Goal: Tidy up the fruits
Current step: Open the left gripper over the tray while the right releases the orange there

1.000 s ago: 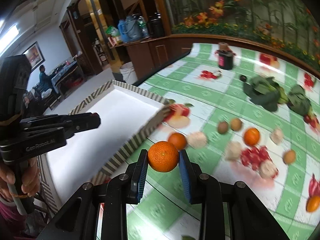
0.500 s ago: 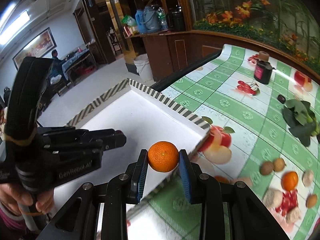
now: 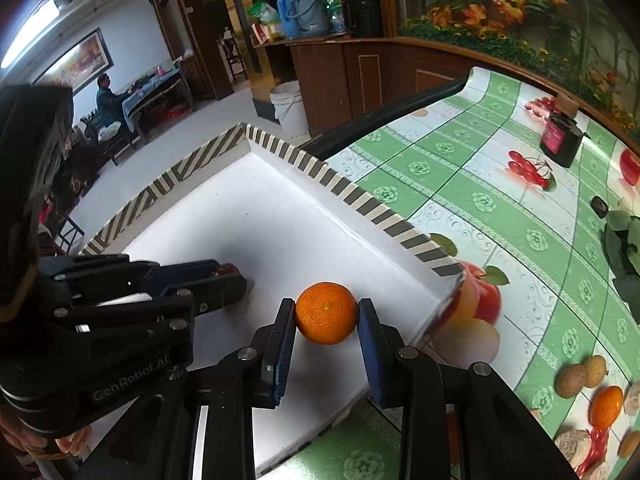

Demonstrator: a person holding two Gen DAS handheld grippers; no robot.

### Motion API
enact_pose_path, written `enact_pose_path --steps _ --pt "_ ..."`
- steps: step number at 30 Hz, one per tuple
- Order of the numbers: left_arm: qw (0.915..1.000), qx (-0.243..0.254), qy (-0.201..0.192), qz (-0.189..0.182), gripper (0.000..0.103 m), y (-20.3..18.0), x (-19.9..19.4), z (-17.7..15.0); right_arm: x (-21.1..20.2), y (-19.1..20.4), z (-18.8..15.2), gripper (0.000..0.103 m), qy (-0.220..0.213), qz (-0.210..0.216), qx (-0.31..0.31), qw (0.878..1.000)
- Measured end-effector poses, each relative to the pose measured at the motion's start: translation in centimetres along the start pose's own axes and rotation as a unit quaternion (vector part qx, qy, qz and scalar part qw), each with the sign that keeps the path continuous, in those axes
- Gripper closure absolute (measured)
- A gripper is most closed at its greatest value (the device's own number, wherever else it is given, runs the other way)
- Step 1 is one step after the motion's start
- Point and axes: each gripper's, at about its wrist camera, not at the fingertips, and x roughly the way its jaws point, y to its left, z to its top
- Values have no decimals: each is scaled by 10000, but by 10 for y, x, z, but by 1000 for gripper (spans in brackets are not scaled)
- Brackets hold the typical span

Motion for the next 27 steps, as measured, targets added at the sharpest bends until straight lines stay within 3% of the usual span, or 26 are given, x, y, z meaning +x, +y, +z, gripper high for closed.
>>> enact_pose_path --steps 4,8,13,16,22,27 --pt "10000 -29 0 -33 84 1 1 1 3 7 0 71 22 -193 -185 9996" --pt "9995 -214 71 -213 83 9 1 3 -1 4 0 66 -35 -56 -91 9999" --pt "9975 -543 -2 -443 53 19 -8 2 -21 3 -4 63 -200 -6 -28 9998" --pt "9973 -566 -86 -465 54 19 -17 0 -38 -4 -10 63 -365 13 119 9993" --pt "9983 -182 -423 -344 54 -4 -43 -14 -69 -20 -35 63 -530 -41 354 9980" --pt "9964 235 -651 -486 54 -37 -61 -32 -94 -39 -59 63 -732 -132 706 9947"
